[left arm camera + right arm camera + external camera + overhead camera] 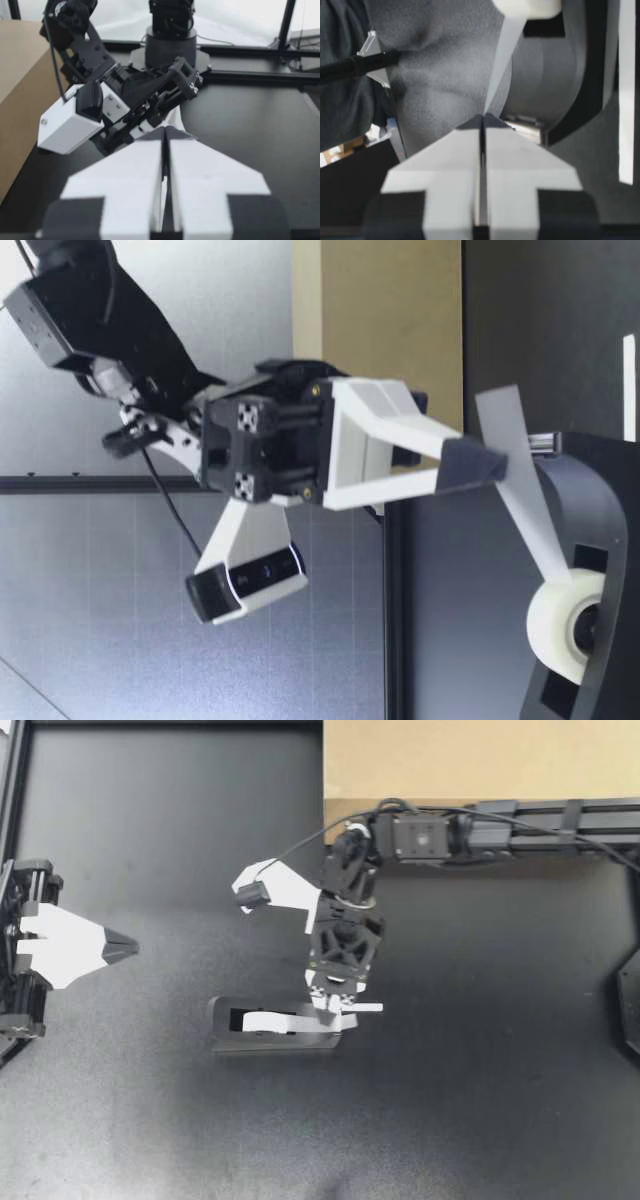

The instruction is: Cut a small piece of tape from the tape dispenser then place it on the cardboard box's edge.

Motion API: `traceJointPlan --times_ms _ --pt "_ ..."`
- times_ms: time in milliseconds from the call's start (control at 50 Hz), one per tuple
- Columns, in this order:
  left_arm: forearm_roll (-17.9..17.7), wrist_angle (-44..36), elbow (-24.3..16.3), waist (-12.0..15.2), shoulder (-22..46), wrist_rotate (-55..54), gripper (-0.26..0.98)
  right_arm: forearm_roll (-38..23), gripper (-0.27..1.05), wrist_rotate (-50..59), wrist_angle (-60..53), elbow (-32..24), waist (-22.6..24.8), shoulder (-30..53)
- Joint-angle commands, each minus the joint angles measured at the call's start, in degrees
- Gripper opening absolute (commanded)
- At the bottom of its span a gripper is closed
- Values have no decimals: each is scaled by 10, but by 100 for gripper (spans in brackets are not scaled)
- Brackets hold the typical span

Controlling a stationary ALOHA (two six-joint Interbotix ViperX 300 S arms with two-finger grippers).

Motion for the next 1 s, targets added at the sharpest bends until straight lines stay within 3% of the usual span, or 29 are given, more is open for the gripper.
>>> traceJointPlan --times_ms 0,420,980 --pt "-1 -5 -7 1 4 -1 -12 2 -11 -2 -4 9 -1 -36" --pt "-1 -5 -7 1 4 0 -12 2 -12 -5 -28 77 -21 -72" --pt "-1 -5 -4 1 4 0 -12 2 -12 -12 -61 111 -25 -54"
